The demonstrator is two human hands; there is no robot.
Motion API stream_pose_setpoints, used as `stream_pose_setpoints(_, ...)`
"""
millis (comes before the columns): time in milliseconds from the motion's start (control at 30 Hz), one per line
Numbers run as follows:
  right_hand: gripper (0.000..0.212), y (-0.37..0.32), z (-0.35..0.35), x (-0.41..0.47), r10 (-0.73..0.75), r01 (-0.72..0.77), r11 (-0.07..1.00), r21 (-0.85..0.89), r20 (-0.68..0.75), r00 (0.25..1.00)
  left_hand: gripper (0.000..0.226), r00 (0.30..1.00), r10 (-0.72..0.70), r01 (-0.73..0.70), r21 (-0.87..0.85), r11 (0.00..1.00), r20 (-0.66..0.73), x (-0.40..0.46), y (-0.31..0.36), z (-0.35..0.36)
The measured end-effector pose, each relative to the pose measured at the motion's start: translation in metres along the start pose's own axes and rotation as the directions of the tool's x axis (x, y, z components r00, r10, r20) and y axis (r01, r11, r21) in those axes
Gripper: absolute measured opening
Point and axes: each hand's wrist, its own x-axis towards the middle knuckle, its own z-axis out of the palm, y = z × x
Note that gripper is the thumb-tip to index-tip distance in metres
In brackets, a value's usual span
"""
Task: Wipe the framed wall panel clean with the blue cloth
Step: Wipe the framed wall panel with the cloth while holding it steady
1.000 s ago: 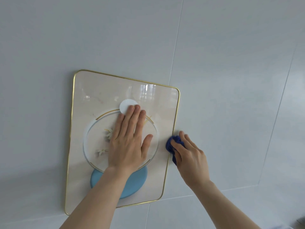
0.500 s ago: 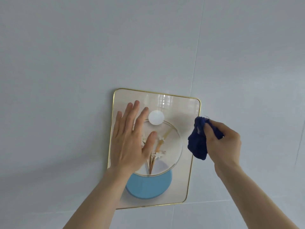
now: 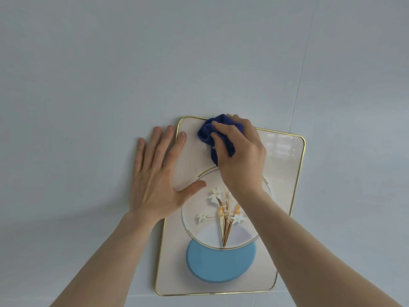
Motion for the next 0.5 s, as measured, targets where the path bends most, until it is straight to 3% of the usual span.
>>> stream_pose_setpoints(67, 0.018, 0.011, 0.014, -0.007, -0.111, 0.112, 0.99, -0.091, 0.011, 0.994, 0.1, 1.0, 0.015, -0.014, 0.055, 0.998, -0.002, -0.001, -0.001, 0.004)
stream_pose_setpoints(200, 0.025, 0.022, 0.024, -0.016, -0.207, 0.206, 0.972, -0.115, 0.01, 0.978, 0.092, 0.999, 0.036, -0.035, 0.152, 0.988, 0.001, -0.003, -0.003, 0.009)
stream_pose_setpoints(500, 0.049, 0.018, 0.028, -0.025, -0.266, 0.271, 0.962, -0.046, 0.087, 0.96, 0.086, 0.999, 0.048, -0.049, 0.098, 0.994, 0.016, -0.004, -0.005, 0.011)
